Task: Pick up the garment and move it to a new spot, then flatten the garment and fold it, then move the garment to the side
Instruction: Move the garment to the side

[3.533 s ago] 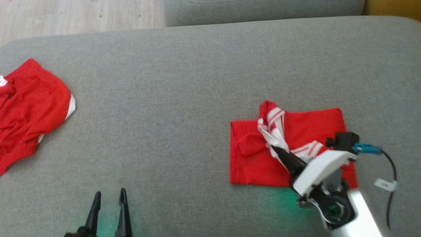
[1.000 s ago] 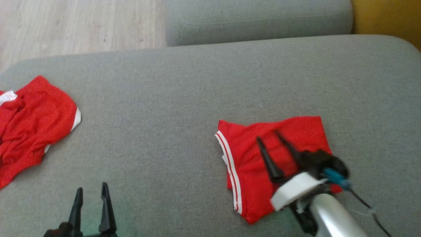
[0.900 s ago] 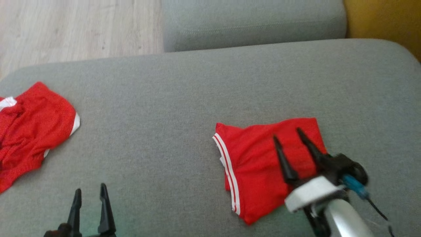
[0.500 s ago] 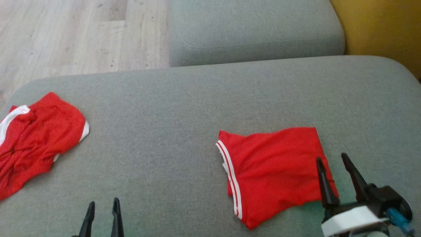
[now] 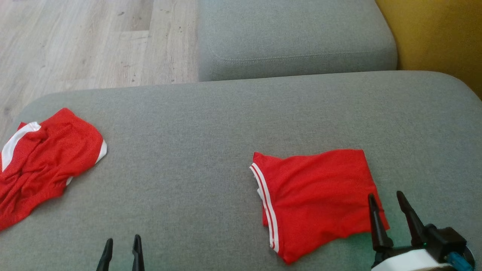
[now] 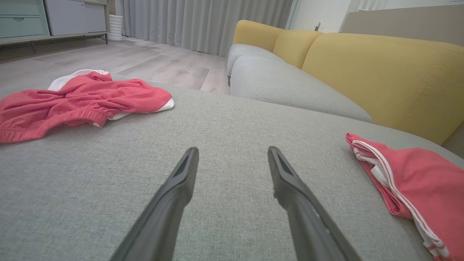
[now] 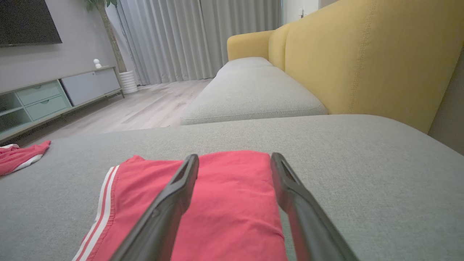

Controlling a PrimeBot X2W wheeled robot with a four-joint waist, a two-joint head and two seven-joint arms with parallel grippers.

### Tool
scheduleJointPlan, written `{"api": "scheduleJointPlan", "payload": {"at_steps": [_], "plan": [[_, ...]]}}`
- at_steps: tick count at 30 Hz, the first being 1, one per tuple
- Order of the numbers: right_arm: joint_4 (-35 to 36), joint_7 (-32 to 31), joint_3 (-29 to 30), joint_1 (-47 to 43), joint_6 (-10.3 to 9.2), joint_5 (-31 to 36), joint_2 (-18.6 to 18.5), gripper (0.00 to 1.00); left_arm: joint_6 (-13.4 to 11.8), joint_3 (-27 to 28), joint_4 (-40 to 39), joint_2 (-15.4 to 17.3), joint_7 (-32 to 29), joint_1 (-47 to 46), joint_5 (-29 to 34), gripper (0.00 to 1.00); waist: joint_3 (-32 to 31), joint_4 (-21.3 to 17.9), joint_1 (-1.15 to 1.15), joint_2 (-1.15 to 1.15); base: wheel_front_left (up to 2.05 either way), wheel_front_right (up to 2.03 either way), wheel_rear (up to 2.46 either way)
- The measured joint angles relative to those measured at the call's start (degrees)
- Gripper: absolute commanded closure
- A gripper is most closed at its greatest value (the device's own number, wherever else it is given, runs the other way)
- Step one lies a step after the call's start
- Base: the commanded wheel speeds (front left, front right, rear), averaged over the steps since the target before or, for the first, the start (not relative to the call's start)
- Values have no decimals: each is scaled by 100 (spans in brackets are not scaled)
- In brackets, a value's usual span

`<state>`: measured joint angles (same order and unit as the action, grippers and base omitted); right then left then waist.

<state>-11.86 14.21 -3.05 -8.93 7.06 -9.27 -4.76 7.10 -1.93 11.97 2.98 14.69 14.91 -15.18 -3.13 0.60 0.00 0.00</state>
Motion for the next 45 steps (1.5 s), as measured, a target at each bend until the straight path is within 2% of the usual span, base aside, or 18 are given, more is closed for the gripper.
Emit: {"api": "scheduleJointPlan", "payload": {"at_steps": [4, 6, 10, 12, 15, 17, 20, 27, 34, 35, 36, 39, 42, 45], "plan": [[-19, -43, -85, 58, 0, -436, -34, 0, 4, 2, -24, 0, 0, 3, 0, 0, 22, 13, 0, 0, 0, 0, 0], [111, -392, -130, 238, 0, -749, -180, 0, 4, 7, -53, 0, 0, 16, 0, 0, 37, 12, 0, 0, 0, 0, 0], [407, -1780, 207, 900, 0, -1359, -522, 0, 4, 18, -69, 0, 0, 62, 0, 0, 103, 19, 0, 0, 0, 0, 0], [361, -2469, 430, 1117, 0, -1416, -654, 0, 4, 11, -69, 0, 0, 59, -8, 0, 144, 38, -1, 0, 0, 0, 0], [-59, -3540, 583, 1206, 0, -1603, -675, 0, 4, -8, -65, 0, 0, 59, -8, 0, 209, 78, -1, 0, 0, 0, 0], [-409, -3963, 535, 1204, 0, -1611, -650, 0, 4, -20, -54, 0, 0, 54, -8, 0, 263, 103, -1, 0, 0, 0, 0], [-898, -4195, 522, 1348, -1, -1652, -595, 0, 4, -44, 13, 0, 0, 25, -5, 0, 337, 146, -1, 0, 0, 0, 0], [-1841, -4317, 320, 2181, 0, -1751, -419, 0, 5, -73, 33, 0, 0, -207, 80, 0, 445, 253, -1, 0, 0, 0, 0], [-2684, -4559, 543, 2613, 1, -1535, -420, 0, 47, -221, 74, 5, 0, -222, 111, 0, 512, 336, -1, 0, 0, 0, 0], [-2735, -4575, 565, 2661, 1, -1537, -416, 4, 47, -219, 74, 9, 0, -234, 111, 0, 526, 328, 0, 0, 0, 0, 0], [-2781, -4573, 621, 2712, 1, -1557, -393, 100, 47, -218, 75, 10, 0, -252, 110, 0, 543, 317, 0, 0, 0, 0, 0], [-2838, -4363, 746, 2807, 1, -1667, -319, 100, 47, -221, 64, 10, 0, -331, 105, 0, 628, 263, 0, 0, 0, 0, 0], [-2880, -3689, 892, 2954, 1, -1618, -282, 100, 47, -263, 37, 10, 0, -444, 102, 0, 807, 182, -1, 0, 0, 0, 0], [-2988, -2839, 1144, 3446, 1, -1198, -316, 100, 47, -385, 5, 45, 0, -638, 104, 0, 1056, 69, -1, 0, 0, 0, 0]]}}
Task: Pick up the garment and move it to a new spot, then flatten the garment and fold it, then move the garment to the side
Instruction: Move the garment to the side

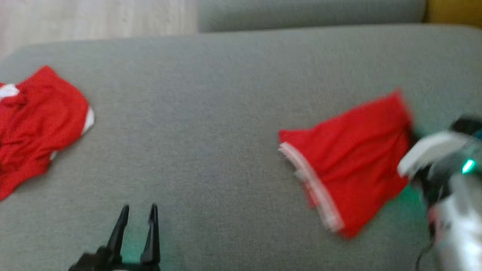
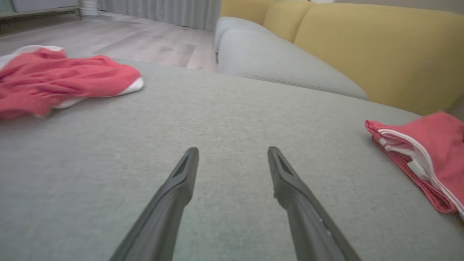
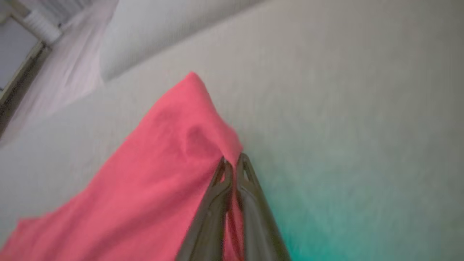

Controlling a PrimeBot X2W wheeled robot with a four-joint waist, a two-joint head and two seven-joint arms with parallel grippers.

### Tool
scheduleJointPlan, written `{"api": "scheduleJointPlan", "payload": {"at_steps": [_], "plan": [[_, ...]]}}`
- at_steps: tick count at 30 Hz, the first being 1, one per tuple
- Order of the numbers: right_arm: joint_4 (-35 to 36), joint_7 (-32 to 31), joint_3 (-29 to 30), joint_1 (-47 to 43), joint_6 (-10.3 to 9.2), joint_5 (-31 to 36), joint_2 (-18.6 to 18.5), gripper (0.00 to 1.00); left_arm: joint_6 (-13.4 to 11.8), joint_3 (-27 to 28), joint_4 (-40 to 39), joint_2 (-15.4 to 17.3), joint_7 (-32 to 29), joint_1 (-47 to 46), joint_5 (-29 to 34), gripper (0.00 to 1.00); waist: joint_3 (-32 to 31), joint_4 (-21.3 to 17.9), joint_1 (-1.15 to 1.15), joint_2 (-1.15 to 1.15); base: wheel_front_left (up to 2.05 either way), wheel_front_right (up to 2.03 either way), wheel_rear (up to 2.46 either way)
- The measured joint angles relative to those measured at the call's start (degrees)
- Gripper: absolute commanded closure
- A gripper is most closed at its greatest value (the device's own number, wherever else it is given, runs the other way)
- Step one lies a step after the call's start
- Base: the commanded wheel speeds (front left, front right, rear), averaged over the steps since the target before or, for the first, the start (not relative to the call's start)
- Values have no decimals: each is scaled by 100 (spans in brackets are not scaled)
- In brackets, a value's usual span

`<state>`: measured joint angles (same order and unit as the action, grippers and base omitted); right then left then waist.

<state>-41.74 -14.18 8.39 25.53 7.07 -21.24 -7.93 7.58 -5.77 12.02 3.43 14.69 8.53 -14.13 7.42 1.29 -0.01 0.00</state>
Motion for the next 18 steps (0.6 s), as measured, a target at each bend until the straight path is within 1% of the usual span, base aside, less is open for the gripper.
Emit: {"api": "scheduleJointPlan", "payload": {"at_steps": [3, 6, 7, 9, 10, 13, 18], "plan": [[-233, 656, 400, 760, 0, 477, -157, 100, 0, -96, -71, 93, 0, -270, 1, 0, 307, -121, 0, 0, 0, 0, 0], [-501, 1055, 743, 1395, 0, 1113, -453, 100, 0, -165, -144, 256, 0, -543, 0, 0, 628, -236, -1, 0, 0, 0, 0], [-548, 1156, 838, 1520, 0, 1423, -567, 100, 0, -168, -160, 297, 0, -617, 0, 0, 732, -273, -1, 0, 0, 0, 0], [-610, 1248, 1118, 1714, 0, 1980, -745, 100, 0, -165, -204, 366, 0, -708, 0, 0, 935, -348, -1, 0, 0, 0, 0], [-610, 1248, 1118, 1714, 0, 1980, -745, 100, 0, -165, -204, 366, 0, -708, 0, 0, 935, -348, -1, 0, 0, 0, 0], [-660, 1266, 1614, 1936, 0, 2654, -870, 100, 0, -167, -250, 423, 0, -740, 0, 0, 1196, -472, -1, 0, 0, 0, 0], [-492, 1258, 2230, 2053, 0, 3689, -882, 100, 0, -164, -250, 475, 0, -739, 0, 0, 1380, -692, 0, 0, 0, 0, 0]]}}
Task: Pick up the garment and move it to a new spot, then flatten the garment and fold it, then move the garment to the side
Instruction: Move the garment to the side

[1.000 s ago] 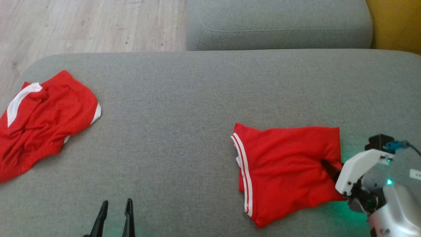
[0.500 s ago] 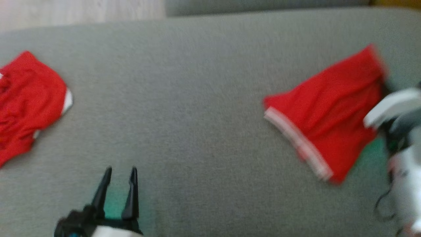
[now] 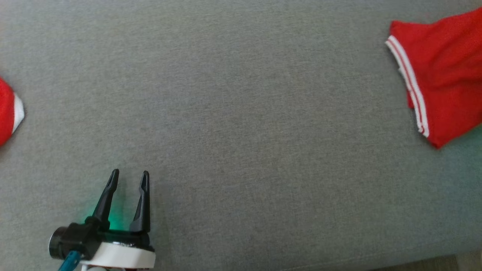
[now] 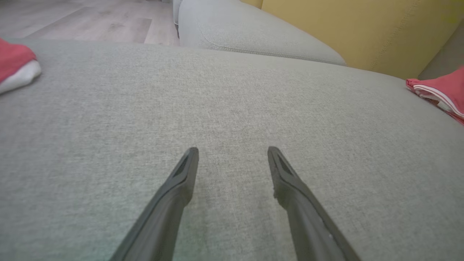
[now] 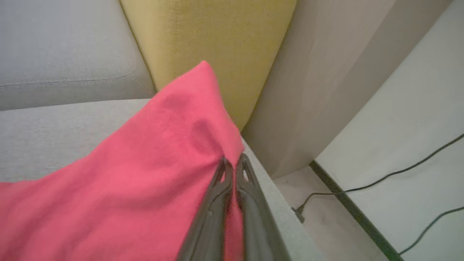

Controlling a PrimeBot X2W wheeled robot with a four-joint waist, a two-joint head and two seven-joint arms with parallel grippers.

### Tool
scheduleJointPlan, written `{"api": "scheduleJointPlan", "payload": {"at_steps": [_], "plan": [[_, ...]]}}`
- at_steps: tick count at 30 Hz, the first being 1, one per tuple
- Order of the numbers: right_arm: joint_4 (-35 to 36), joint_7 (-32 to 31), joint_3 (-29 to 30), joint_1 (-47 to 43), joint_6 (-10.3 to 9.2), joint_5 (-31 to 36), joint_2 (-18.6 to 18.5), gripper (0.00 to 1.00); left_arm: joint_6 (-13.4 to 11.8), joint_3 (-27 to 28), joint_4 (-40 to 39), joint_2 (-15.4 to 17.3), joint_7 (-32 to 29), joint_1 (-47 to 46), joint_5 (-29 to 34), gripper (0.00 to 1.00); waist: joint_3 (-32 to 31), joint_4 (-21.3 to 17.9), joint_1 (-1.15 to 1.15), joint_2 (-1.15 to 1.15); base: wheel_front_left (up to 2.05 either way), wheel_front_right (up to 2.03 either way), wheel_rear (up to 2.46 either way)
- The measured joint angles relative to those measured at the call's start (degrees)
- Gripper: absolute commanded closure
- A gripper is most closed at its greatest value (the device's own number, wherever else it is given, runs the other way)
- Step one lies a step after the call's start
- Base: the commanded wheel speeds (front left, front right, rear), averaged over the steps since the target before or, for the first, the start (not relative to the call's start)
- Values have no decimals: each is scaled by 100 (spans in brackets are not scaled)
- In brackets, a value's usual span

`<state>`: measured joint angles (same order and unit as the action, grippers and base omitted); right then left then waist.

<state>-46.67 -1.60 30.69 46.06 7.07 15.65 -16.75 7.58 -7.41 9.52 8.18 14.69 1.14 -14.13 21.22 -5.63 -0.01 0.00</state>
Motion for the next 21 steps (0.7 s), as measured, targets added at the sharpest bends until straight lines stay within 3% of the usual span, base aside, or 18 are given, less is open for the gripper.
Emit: {"api": "scheduleJointPlan", "payload": {"at_steps": [3, 4, 5, 13, 21], "plan": [[216, -52, 493, 0, 0, 648, 89, 100, 0, -27, 11, -7, 0, -1, 0, 0, -19, -74, 1, 0, 0, 0, 0], [282, -48, 588, 0, 0, 802, 143, 78, 0, -38, 15, -7, 0, -1, 0, 0, -28, -80, 1, 0, 0, 0, 0], [339, -40, 689, 0, 0, 931, 202, 2, 0, -51, 26, -10, 0, -3, 0, 0, -38, -82, 1, 0, 0, 0, 0], [683, 520, 820, -3, 0, 1623, 802, 0, 0, -59, 113, -31, 0, -4, -1, 0, -186, -74, 1, 0, 0, 0, 0], [1027, 1402, -226, -306, 0, 1204, 1245, 0, 0, 24, 115, -243, 0, 29, -11, 0, -657, 39, 1, 0, 0, 0, 0]]}}
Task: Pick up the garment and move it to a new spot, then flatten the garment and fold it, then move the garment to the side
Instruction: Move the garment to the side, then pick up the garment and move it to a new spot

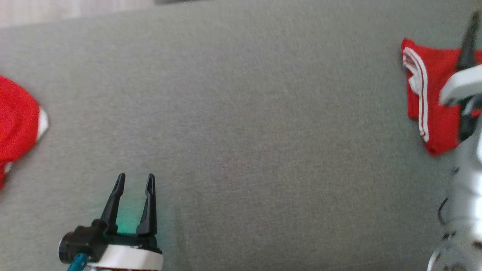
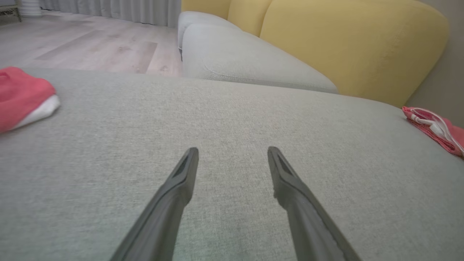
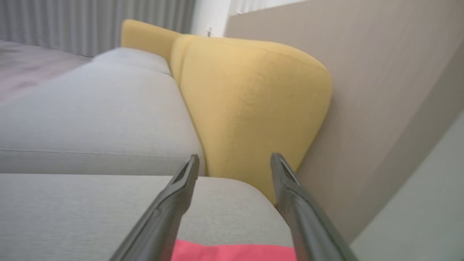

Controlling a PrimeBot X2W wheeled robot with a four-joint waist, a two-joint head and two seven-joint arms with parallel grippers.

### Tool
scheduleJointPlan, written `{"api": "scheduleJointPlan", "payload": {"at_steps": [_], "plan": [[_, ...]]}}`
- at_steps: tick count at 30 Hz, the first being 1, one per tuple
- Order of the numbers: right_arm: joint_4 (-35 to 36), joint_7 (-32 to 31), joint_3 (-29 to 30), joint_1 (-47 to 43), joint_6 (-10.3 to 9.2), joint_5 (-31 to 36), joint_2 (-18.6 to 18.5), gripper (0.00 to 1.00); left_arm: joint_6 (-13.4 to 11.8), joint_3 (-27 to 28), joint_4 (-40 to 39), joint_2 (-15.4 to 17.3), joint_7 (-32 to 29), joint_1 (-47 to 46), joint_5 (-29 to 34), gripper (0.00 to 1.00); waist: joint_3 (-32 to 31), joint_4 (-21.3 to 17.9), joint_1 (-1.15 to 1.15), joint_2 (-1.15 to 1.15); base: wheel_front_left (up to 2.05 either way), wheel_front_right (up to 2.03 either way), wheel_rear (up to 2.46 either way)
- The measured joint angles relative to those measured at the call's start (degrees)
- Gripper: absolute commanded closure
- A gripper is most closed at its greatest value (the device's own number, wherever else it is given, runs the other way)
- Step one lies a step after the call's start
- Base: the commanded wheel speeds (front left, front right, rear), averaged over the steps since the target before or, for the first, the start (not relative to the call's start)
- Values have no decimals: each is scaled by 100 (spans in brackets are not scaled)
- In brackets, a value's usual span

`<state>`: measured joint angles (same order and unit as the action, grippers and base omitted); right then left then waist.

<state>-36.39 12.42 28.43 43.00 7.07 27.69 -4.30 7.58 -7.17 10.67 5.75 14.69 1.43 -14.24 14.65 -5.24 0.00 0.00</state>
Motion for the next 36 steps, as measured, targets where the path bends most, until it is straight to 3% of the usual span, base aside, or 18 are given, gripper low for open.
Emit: {"api": "scheduleJointPlan", "payload": {"at_steps": [7, 16, 21, 36], "plan": [[1051, 174, -1183, -1654, 0, -1281, 92, 0, -11, 224, 25, -159, 0, 283, -58, 0, -647, 305, 1, 0, 0, 0, 0], [2337, 177, -2220, -4219, 0, -3144, 189, 0, -55, 740, 52, -257, 0, 619, -99, 0, -1349, 747, 2, 0, 0, 0, 0], [2401, 177, -2213, -5131, 0, -3367, 198, 0, -53, 764, 62, -271, 0, 777, -88, 0, -1513, 902, 2, 0, 0, 0, 0], [2510, 178, -2483, -5189, 0, -3419, 198, 0, -44, 700, 122, -277, 0, 776, -75, 0, -1491, 902, 0, 0, 0, 0, 0]]}}
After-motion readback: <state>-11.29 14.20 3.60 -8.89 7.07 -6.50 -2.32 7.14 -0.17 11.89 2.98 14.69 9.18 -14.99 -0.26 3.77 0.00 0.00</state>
